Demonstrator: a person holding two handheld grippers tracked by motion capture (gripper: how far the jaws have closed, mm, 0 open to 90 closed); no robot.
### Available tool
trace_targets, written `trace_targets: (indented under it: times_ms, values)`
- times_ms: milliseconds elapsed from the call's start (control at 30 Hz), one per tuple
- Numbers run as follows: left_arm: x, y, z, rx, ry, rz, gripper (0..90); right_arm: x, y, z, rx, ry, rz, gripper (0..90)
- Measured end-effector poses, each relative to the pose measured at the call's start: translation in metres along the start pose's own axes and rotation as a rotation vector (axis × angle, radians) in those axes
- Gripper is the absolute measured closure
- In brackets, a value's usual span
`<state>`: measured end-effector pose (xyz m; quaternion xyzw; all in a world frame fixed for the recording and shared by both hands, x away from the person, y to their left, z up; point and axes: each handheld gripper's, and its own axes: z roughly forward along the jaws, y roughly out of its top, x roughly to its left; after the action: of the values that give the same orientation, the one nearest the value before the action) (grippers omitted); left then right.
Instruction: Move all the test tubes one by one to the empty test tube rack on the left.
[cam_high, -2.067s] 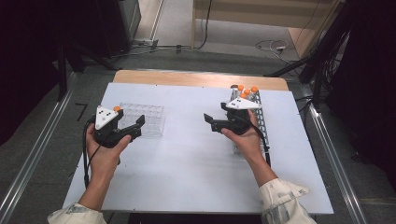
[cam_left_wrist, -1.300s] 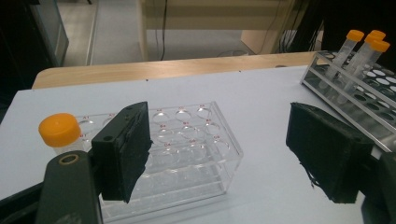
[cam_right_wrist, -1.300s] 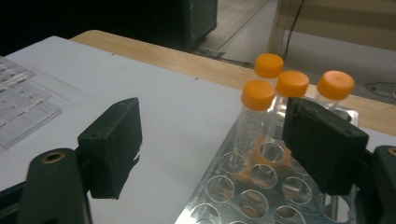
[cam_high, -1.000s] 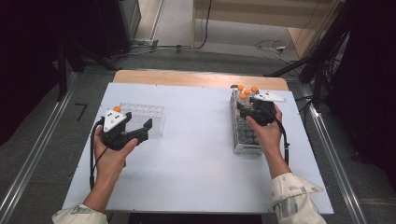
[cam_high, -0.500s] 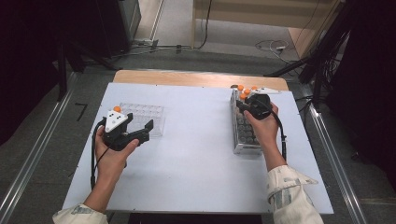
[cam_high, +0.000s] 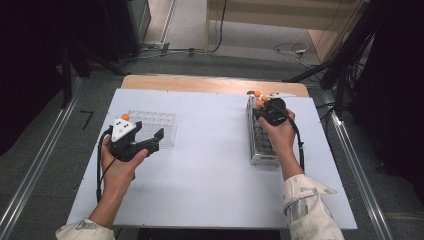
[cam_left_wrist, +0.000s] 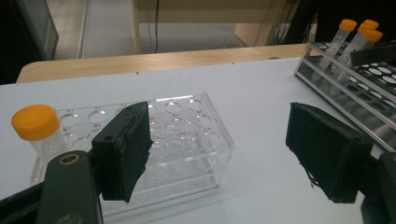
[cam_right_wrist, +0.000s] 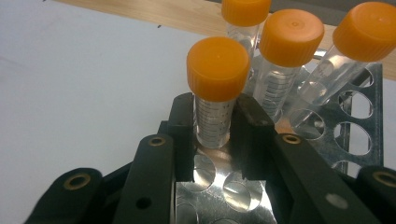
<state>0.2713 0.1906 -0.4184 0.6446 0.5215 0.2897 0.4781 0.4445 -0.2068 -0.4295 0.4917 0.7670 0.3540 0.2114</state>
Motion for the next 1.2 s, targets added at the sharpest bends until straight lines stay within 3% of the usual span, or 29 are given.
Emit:
trace_targets:
  times_ms: [333,1200]
  values:
    - [0.001,0.0,-0.001,-0.001,-0.001,-0.006,22.7,-0.002,0.0,-0.003,-0.014,-0.003,0.005,71.6]
    - [-0.004,0.001,-0.001,0.001,-0.028,-0.003,22.5,0.001,0.01,-0.048,-0.174,-0.01,-0.042,72.1]
